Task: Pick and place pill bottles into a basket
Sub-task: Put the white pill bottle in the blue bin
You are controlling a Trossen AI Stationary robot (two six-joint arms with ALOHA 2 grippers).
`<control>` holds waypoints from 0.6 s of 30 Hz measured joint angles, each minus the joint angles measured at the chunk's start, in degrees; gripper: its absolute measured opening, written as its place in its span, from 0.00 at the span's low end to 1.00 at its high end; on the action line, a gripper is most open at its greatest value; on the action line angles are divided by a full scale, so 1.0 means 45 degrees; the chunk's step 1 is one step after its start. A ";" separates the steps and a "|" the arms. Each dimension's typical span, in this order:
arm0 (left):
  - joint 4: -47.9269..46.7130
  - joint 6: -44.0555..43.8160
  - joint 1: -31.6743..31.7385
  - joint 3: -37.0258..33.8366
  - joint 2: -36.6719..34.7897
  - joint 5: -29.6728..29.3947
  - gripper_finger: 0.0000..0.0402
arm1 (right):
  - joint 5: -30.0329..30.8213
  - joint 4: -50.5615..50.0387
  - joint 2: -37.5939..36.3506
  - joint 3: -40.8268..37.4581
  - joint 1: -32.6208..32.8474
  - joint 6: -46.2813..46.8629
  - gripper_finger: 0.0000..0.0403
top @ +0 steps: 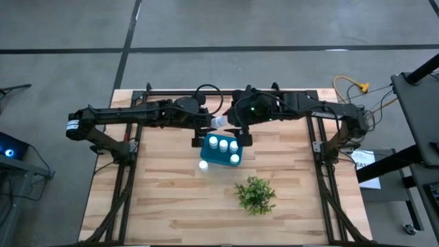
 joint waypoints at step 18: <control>0.0048 0.0004 0.0000 0.0017 0.0000 0.0013 0.37 | 0.0010 0.0151 0.0067 0.0024 -0.0011 -0.0327 0.63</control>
